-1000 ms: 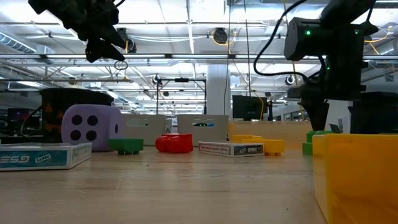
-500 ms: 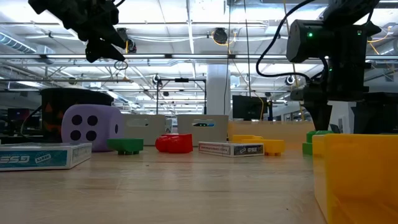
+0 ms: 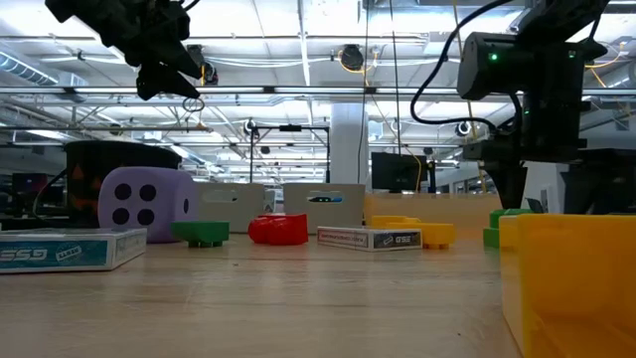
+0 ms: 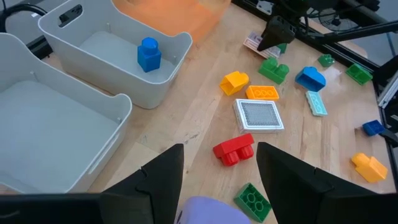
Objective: Pick & Place Toys
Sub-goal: Put the red playing card into the orange bin
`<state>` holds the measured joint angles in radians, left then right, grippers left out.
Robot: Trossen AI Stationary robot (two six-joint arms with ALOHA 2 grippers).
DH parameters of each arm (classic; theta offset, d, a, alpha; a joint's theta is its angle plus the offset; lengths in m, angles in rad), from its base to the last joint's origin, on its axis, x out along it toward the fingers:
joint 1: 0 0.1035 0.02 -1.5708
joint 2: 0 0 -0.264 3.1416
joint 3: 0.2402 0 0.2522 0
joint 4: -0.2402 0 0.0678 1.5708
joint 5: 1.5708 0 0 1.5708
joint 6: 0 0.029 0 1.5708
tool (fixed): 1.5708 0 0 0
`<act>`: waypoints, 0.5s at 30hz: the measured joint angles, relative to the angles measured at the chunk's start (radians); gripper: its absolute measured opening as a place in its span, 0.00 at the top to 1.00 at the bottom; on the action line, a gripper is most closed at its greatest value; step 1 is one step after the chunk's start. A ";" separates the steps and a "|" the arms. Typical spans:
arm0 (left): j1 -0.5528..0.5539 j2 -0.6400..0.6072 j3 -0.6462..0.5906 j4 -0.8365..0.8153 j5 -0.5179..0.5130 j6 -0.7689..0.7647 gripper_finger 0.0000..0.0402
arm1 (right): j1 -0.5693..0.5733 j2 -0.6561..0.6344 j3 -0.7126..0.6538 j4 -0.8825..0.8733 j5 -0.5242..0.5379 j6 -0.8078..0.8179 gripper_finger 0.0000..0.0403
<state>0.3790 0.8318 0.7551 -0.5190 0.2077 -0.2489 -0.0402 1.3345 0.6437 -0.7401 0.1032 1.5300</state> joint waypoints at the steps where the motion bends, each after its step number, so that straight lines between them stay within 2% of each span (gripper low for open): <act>1: 0.000 0.000 0.000 0.000 0.000 0.001 0.47 | 0.000 0.000 0.000 0.002 0.000 -0.002 0.19; 15: 0.000 0.000 0.000 0.000 0.000 0.002 0.47 | 0.000 0.001 0.000 0.009 0.006 -0.035 0.18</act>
<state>0.3790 0.8318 0.7551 -0.5186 0.2073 -0.2474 -0.0402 1.3354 0.6434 -0.7315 0.1097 1.4946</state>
